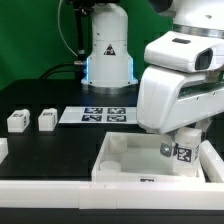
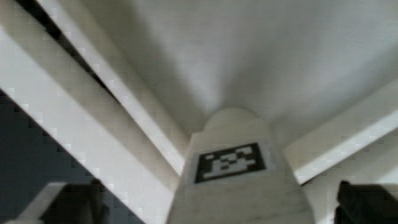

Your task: Assemble one leg

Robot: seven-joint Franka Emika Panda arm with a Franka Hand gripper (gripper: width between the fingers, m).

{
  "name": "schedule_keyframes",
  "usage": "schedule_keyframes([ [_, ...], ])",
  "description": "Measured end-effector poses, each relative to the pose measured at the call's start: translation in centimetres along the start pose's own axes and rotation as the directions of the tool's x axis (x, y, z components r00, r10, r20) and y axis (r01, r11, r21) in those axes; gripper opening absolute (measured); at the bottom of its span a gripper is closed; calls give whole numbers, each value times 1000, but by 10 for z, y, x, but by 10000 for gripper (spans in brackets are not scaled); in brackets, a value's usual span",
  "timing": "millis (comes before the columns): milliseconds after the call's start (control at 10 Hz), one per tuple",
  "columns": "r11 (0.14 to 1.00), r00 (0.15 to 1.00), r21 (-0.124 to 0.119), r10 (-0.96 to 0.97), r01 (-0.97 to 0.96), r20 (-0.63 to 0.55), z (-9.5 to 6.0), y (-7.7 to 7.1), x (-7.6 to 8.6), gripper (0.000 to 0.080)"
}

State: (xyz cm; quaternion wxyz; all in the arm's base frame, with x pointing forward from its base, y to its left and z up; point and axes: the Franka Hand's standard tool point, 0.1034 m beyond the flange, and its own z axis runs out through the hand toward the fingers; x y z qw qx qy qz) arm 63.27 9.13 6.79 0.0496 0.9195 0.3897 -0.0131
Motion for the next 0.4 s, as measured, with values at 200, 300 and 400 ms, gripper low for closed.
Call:
schedule_keyframes([
  [200, 1000, 1000, 0, 0, 0, 0, 0, 0, 0, 649],
  [300, 1000, 1000, 0, 1, -1, 0, 0, 0, 0, 649],
  [400, 1000, 1000, 0, 1, -1, 0, 0, 1, 0, 649],
])
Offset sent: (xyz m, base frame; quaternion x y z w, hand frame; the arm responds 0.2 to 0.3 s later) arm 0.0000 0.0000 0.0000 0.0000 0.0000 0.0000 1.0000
